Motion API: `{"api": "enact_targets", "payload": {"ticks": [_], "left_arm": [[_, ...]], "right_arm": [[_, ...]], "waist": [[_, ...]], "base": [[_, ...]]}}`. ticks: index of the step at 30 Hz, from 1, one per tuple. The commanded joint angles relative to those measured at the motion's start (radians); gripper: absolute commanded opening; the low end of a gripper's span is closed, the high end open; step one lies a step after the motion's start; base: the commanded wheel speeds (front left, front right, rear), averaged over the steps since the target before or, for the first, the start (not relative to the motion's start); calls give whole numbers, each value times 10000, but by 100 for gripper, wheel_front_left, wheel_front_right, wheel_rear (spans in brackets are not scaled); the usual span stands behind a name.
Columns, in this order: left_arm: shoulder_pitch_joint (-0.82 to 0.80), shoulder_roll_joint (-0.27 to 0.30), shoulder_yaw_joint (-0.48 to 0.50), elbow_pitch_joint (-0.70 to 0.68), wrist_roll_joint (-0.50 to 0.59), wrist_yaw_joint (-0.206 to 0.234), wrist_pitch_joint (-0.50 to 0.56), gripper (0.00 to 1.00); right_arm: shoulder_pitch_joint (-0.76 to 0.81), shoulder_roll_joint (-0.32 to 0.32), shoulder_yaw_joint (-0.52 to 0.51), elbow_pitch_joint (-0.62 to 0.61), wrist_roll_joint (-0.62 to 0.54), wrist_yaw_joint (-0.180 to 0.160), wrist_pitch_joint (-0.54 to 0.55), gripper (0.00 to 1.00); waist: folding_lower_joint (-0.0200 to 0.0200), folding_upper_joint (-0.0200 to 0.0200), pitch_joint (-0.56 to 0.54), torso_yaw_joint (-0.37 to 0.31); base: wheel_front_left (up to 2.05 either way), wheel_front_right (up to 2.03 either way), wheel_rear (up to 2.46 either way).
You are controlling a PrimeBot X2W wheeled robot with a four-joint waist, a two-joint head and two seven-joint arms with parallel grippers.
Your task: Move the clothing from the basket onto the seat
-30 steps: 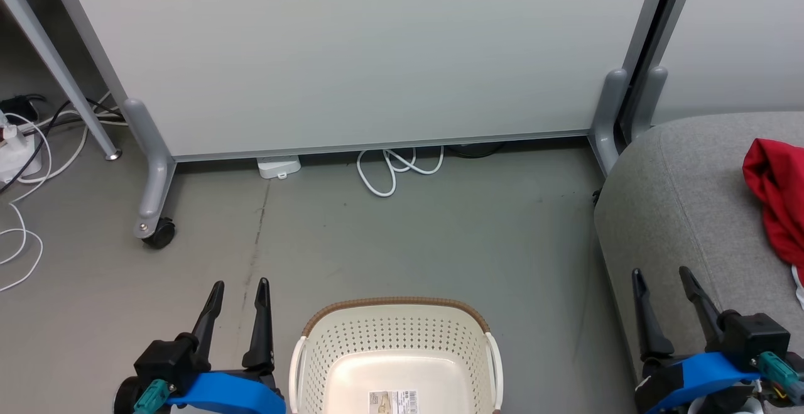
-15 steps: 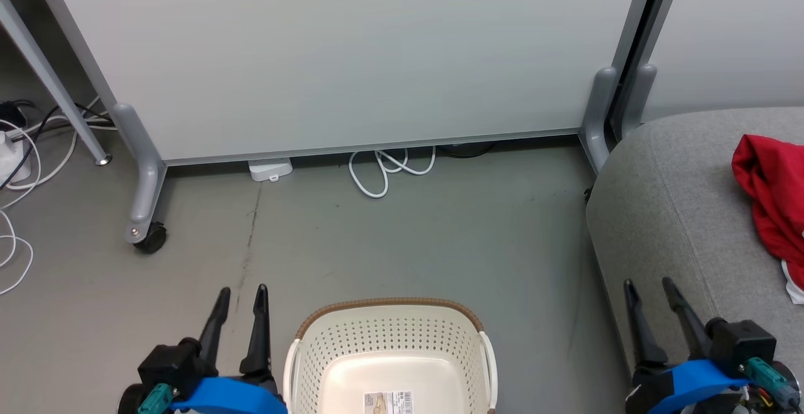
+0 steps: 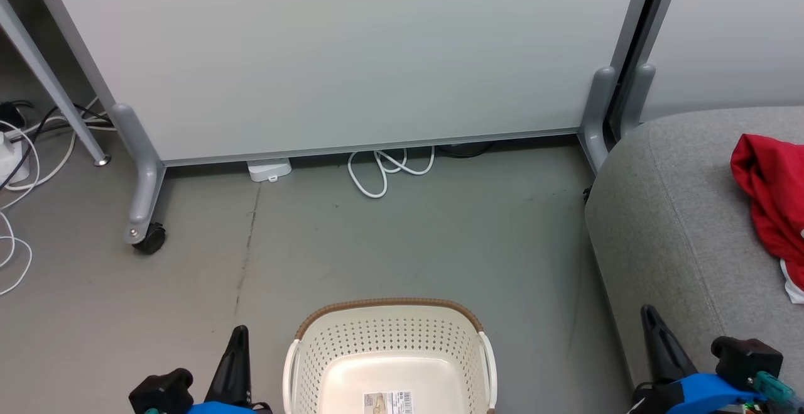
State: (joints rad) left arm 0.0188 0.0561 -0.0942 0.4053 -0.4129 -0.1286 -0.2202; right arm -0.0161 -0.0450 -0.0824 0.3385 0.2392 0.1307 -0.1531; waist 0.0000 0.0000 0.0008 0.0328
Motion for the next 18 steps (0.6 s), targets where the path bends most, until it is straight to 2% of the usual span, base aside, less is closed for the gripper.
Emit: {"api": "enact_targets", "payload": {"ticks": [1,18], "left_arm": [[-290,12,151,-249,-475,22,110,0],[-534,-2,575,-620,-2958,83,806,0]], "right_arm": [[-217,-27,-41,-201,564,0,85,0],[-403,-36,-84,-379,3408,0,627,0]], "waist": [[0,0,0,-5],[0,0,-3,-50]], "base": [[0,0,0],[0,0,0]]}}
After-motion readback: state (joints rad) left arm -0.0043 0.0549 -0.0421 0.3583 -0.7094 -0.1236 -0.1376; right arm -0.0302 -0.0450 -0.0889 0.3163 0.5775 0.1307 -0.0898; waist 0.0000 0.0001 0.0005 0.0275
